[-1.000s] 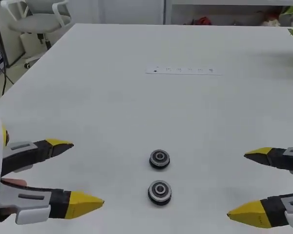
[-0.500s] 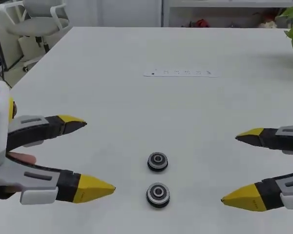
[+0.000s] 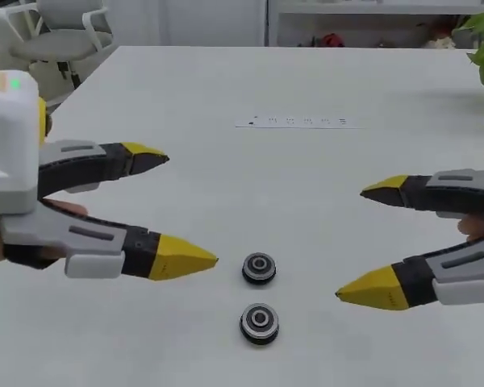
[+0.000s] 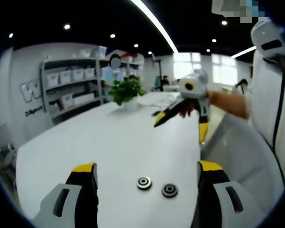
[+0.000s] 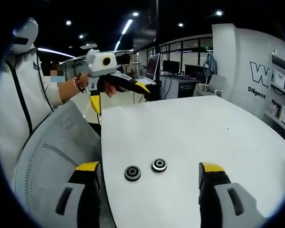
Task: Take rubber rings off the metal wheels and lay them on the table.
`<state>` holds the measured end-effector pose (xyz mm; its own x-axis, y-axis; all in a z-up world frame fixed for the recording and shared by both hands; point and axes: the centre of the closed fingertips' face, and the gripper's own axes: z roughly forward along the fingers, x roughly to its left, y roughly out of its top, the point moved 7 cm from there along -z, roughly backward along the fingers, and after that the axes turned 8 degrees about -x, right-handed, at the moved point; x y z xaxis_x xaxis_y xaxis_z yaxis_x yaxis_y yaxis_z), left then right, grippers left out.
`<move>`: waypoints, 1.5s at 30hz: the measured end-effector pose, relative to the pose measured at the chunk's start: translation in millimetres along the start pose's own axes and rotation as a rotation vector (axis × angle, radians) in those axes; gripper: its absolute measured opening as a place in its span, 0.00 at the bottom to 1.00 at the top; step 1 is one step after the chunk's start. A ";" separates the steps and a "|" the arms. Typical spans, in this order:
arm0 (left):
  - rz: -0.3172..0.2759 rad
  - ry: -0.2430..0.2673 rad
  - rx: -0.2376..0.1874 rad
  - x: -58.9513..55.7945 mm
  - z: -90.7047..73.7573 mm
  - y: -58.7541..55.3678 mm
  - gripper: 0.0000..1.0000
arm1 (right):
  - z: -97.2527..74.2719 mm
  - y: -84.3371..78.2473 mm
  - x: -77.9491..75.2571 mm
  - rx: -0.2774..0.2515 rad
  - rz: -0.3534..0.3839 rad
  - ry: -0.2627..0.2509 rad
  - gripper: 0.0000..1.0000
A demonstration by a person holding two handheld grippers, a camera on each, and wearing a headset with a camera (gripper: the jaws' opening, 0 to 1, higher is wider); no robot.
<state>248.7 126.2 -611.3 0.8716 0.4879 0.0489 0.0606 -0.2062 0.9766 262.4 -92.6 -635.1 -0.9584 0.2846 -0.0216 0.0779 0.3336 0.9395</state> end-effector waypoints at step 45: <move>-0.103 -0.192 0.156 -37.2 65.0 -108.8 0.59 | 65.1 -81.3 11.6 0.079 0.119 0.096 0.48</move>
<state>241.3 75.3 -732.9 0.9323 0.3463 -0.1045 0.2153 -0.2991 0.9296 262.8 -58.0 -734.0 -0.9626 0.2403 0.1248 0.2103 0.3733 0.9036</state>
